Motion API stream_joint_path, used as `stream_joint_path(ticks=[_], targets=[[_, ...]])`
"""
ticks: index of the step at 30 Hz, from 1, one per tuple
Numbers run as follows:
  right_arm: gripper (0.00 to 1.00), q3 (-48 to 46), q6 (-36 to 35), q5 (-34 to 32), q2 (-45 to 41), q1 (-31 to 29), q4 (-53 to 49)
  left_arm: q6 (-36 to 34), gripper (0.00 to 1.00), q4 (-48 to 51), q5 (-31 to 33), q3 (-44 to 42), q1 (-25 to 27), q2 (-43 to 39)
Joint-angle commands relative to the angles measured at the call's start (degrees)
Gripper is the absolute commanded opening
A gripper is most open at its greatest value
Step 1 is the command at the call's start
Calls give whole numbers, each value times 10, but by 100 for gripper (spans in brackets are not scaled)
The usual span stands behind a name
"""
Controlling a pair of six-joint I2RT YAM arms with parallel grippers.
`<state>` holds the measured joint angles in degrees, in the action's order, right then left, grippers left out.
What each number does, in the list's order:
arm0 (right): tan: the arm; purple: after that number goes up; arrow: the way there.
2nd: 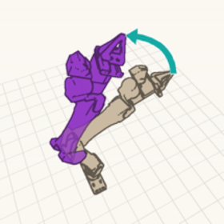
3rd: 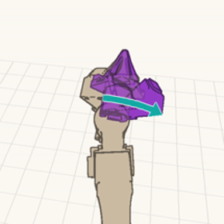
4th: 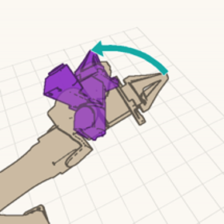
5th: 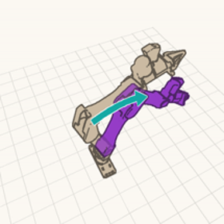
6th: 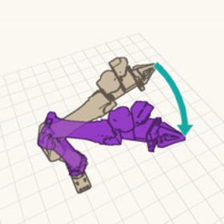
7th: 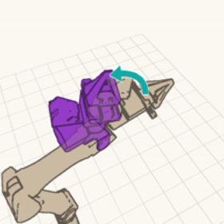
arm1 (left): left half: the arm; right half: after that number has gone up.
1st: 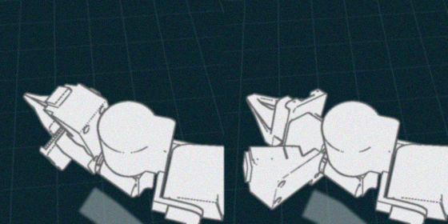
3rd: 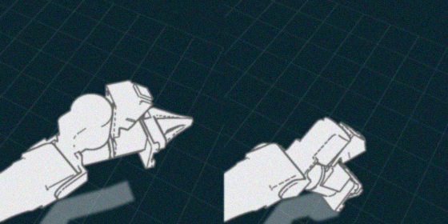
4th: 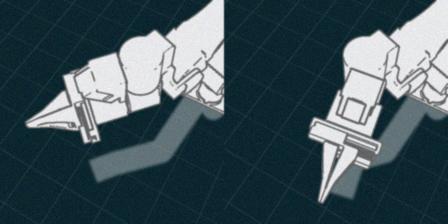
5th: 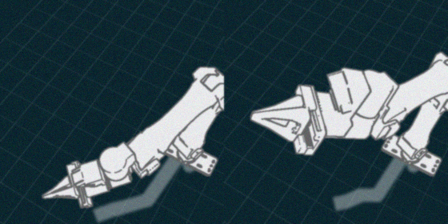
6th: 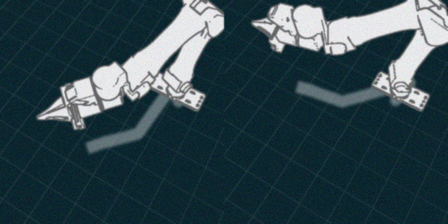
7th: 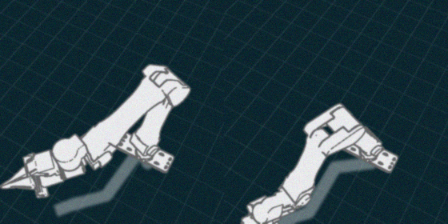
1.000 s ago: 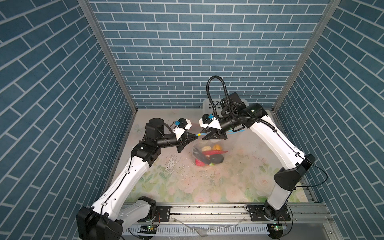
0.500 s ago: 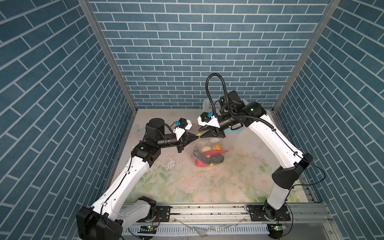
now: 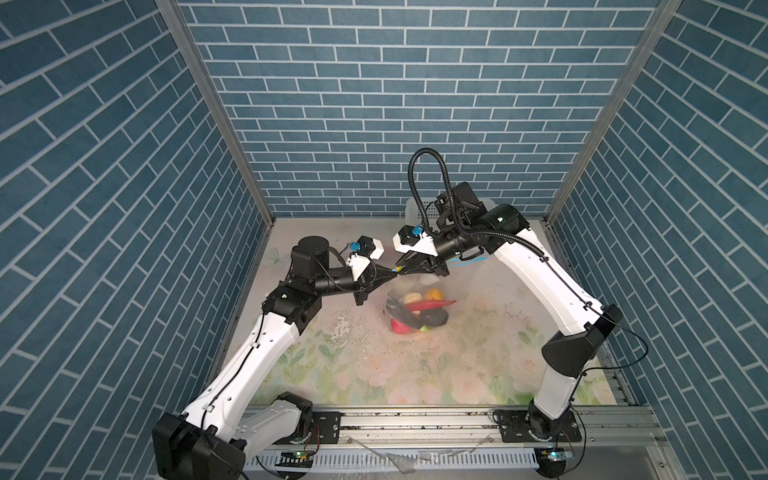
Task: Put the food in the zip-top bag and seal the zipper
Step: 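Pinch the blue zipper edges together with the right gripper beside the yellow slider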
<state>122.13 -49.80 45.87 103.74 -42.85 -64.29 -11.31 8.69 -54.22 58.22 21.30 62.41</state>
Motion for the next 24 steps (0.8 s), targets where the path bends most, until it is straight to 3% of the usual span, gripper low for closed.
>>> stream_joint_path(ticks=[1,24], targets=[[22,27,-19,2,10,-4,-12,2,0,-20,-12,10,3,-7],[11,38,-20,-25,11,-4,-28,-5,0,-17,-1,7,4,-14]])
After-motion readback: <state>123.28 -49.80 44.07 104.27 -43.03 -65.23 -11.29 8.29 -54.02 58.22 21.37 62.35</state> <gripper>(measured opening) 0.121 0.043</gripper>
